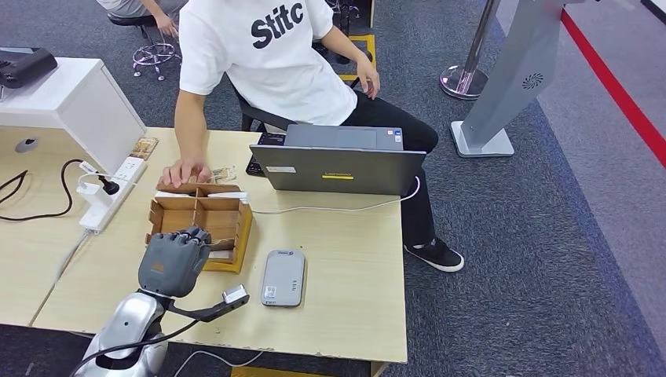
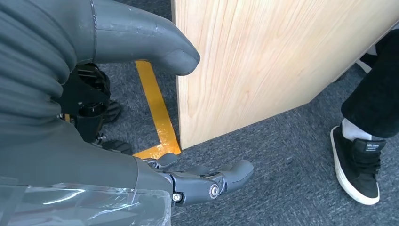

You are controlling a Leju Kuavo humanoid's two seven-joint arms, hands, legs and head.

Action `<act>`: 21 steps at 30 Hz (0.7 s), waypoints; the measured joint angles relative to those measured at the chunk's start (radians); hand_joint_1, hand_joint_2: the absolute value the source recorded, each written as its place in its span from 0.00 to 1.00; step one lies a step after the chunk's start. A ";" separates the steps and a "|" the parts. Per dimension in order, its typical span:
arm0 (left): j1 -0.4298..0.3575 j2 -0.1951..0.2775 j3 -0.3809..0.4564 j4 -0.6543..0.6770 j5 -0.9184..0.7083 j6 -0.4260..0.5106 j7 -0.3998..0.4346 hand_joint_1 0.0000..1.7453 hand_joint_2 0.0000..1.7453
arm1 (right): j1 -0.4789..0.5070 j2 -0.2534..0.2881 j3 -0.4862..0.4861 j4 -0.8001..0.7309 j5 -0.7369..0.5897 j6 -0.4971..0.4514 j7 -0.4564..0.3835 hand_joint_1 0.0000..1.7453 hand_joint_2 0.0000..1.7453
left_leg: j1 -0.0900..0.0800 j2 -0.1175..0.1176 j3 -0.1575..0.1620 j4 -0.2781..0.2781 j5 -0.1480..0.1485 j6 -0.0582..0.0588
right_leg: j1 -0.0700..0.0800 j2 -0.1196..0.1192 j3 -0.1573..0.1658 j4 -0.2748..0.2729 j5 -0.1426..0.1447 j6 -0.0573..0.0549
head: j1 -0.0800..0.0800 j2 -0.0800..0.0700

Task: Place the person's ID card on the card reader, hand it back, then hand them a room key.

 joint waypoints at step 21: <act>-0.091 -0.028 0.091 -0.214 0.075 -0.016 -0.026 1.00 1.00 | -0.004 0.000 0.000 0.004 0.002 -0.002 0.010 0.00 1.00 | 0.000 0.000 0.000 0.000 0.000 0.000 | 0.000 -0.001 0.000 0.000 0.000 0.000 | 0.000 0.000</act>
